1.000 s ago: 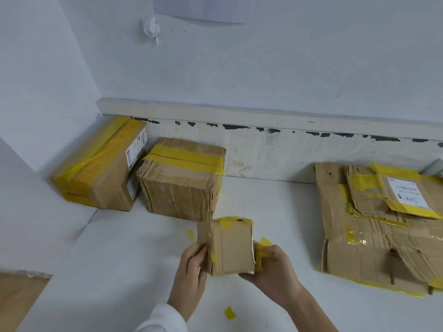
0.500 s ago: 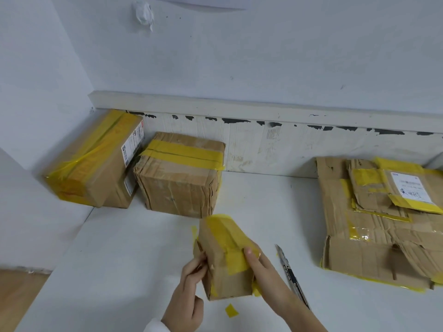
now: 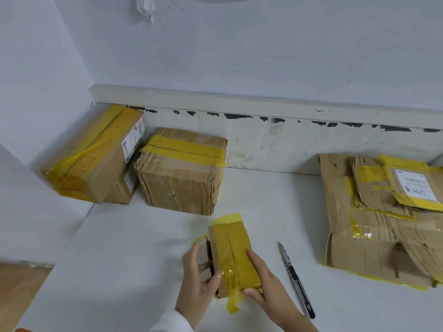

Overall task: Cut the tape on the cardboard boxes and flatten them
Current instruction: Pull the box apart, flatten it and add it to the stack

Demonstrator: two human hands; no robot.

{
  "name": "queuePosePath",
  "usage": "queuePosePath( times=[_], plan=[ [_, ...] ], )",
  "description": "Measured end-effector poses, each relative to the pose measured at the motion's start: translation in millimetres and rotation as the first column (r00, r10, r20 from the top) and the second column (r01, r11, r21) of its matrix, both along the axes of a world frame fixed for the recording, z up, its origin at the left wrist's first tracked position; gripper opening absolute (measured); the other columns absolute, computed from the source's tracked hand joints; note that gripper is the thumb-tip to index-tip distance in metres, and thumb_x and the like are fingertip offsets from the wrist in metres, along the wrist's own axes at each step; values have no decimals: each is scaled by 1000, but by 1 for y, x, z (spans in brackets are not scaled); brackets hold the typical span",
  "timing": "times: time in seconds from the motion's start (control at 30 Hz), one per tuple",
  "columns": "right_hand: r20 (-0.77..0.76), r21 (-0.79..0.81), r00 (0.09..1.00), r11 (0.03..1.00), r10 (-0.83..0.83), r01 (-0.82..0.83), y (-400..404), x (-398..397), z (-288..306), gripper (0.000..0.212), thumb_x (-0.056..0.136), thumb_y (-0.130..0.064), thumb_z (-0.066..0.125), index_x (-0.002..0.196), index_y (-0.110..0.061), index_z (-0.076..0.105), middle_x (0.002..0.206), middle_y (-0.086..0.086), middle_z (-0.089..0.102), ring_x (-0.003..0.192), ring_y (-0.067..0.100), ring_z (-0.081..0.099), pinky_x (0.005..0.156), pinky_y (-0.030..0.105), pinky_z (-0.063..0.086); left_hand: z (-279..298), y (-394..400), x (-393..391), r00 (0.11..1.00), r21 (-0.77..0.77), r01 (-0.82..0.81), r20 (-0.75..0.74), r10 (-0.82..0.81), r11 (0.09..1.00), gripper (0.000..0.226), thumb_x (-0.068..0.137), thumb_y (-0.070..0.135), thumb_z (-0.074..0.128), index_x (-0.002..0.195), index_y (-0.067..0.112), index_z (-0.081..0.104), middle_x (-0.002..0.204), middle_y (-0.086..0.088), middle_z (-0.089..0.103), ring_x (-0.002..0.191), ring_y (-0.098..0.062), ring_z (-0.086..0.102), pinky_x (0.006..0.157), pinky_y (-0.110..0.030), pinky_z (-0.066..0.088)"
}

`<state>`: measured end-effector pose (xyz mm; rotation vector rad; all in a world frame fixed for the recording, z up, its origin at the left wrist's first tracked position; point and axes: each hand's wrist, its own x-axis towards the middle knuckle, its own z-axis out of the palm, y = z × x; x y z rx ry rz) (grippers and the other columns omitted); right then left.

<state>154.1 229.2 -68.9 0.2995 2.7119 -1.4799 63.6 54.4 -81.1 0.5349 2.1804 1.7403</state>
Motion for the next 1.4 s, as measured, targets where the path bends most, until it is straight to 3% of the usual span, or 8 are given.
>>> queuePosePath(
  times=[0.33,0.43,0.57,0.73,0.93,1.1,1.23,1.4],
  plan=[
    [43,74,995,993,92,-95,9,0,6,77,86,-49,58,140,-35,4,143,-27,15,128,-22,14,102,1,16,25,14,-55,740,-655,155,-419,-526,740,70,95,52,36,142,30,-12,148,18,-26,139,-2,-22,118,-29,-5],
    [47,205,998,977,43,-52,20,16,2,79,88,-51,43,145,-24,-5,154,-14,-3,142,-4,2,115,19,11,24,16,-59,776,-623,245,-334,-535,743,71,95,46,42,147,27,-3,143,30,-20,134,12,-21,109,-7,-4],
    [94,397,878,827,-469,399,38,30,-7,51,97,-33,46,143,-15,33,135,2,43,126,19,43,96,30,38,25,21,-58,801,-610,248,-309,-514,753,73,93,46,48,149,24,5,143,29,-10,135,10,-14,105,-4,-4],
    [360,624,740,736,-568,262,46,22,-12,40,98,-38,42,131,-18,35,126,0,41,117,17,43,90,20,38,28,29,-57,848,-629,183,-288,-444,756,81,86,49,57,149,19,15,151,13,13,139,-9,9,111,-20,13],
    [411,549,741,793,-531,263,49,17,-6,18,100,-24,38,110,-10,46,113,7,48,100,23,54,85,26,41,42,39,-67,939,-522,247,-80,-335,816,80,73,36,77,138,23,32,131,12,32,127,-10,23,106,-26,26],
    [182,350,815,810,-551,470,46,-1,35,13,98,-15,44,107,-6,49,93,5,52,77,24,56,74,36,48,30,33,-61,960,-149,241,178,-214,959,50,88,14,64,128,31,39,126,10,43,117,-7,43,89,-11,40],
    [163,357,925,894,-344,270,21,-32,75,45,99,-18,41,142,-27,29,91,1,56,82,25,61,72,34,48,16,36,-44,944,88,-20,329,-10,996,47,87,10,64,120,35,43,119,11,53,110,-4,52,91,-20,45],
    [286,694,945,714,-160,-89,-13,-56,92,56,102,-23,31,146,-45,5,108,-1,56,92,23,60,64,29,39,10,47,-31,941,152,-142,328,85,978,32,88,9,62,107,29,48,110,2,58,101,-8,58,75,-12,48]
  ],
)
